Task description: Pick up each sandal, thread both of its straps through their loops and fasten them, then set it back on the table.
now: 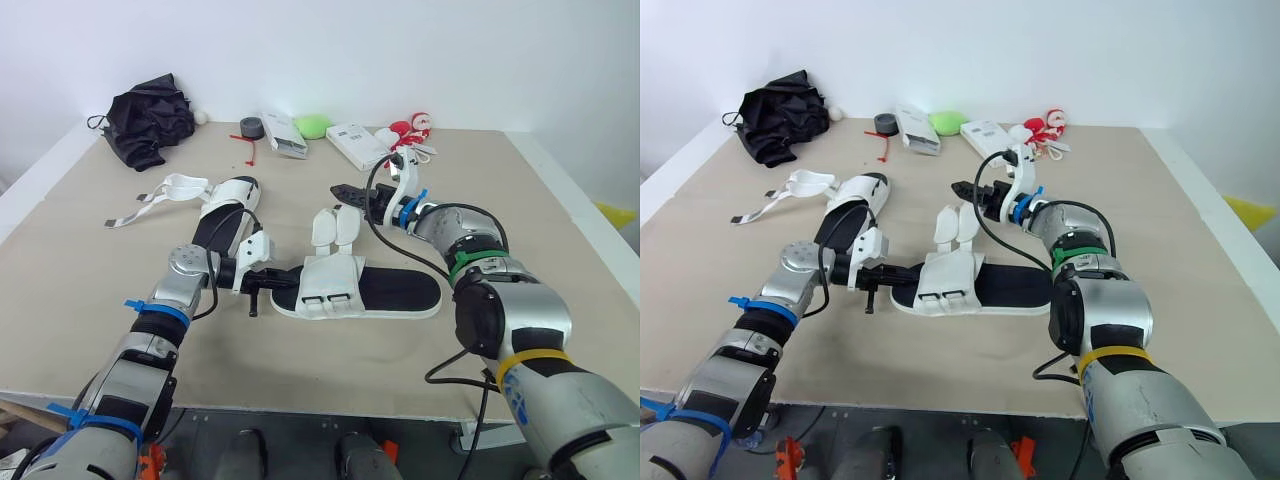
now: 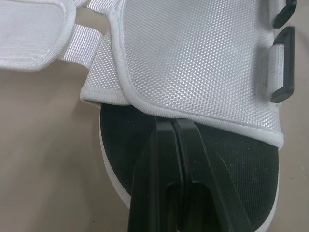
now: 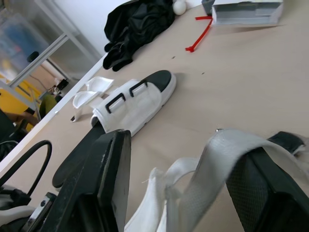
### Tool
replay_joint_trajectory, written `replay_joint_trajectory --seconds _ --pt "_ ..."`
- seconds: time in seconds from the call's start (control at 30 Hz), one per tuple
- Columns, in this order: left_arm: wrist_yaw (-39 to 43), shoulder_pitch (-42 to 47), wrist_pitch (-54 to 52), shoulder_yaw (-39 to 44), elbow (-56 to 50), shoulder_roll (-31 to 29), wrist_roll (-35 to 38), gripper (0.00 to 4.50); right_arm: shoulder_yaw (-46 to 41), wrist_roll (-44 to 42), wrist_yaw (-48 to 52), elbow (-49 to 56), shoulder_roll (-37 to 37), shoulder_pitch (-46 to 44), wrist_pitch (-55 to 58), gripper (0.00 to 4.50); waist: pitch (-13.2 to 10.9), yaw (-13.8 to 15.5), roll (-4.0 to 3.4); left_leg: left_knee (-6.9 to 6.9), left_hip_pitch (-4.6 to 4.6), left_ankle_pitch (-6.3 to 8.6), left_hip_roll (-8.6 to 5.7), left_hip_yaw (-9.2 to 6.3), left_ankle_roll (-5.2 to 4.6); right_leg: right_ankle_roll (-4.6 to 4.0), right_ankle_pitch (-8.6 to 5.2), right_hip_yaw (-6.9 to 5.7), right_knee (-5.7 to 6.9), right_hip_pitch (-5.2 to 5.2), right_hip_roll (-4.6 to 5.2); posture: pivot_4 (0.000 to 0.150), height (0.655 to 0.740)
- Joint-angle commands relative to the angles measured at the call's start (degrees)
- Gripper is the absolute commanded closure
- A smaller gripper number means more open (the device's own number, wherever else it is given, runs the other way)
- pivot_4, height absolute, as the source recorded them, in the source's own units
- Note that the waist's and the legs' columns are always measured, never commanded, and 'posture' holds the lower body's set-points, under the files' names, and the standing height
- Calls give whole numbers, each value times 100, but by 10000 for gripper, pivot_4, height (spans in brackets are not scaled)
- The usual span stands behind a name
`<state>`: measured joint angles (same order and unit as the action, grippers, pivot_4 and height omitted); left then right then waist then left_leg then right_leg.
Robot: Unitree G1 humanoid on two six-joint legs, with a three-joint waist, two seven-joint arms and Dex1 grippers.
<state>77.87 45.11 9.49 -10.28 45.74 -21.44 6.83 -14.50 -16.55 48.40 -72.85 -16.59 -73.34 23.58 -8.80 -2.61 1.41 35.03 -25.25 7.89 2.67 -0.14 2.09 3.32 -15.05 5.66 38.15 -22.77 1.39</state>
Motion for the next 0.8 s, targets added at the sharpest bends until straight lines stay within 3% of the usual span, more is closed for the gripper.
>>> replay_joint_trajectory --seconds 0.03,0.2,0.5,0.63,0.8 --pt "-121 -246 -189 -283 318 70 -375 45000 -177 -94 74 109 -66 -282 -125 22076 0 1 0 0 0 0 0 0 0 0 0 0 0 0 0 1500 7322" --pt "-142 -307 -191 -298 276 125 -371 45000 -173 -64 270 207 -103 -318 -165 44538 0 4 0 0 0 0 -1 0 0 1 -1 0 0 2 1 1500 7322" --pt "-150 -270 -170 -305 342 161 -392 45000 257 193 1022 771 -114 -215 -609 44538 -1 11 -2 0 -1 0 -4 0 0 2 -2 0 0 2 3 1500 7322" --pt "-153 -222 -157 -304 394 167 -403 45000 658 121 1991 1869 -143 347 -639 44538 -1 23 -2 0 -3 0 -4 0 0 5 -4 -1 -2 4 3 1500 7322" --pt "-143 -224 -152 -317 394 193 -420 45000 1232 -189 2989 4104 -435 1538 -129 44538 -1 63 -2 0 -6 1 -5 -6 1 10 -15 -5 -2 12 2 1500 7322"
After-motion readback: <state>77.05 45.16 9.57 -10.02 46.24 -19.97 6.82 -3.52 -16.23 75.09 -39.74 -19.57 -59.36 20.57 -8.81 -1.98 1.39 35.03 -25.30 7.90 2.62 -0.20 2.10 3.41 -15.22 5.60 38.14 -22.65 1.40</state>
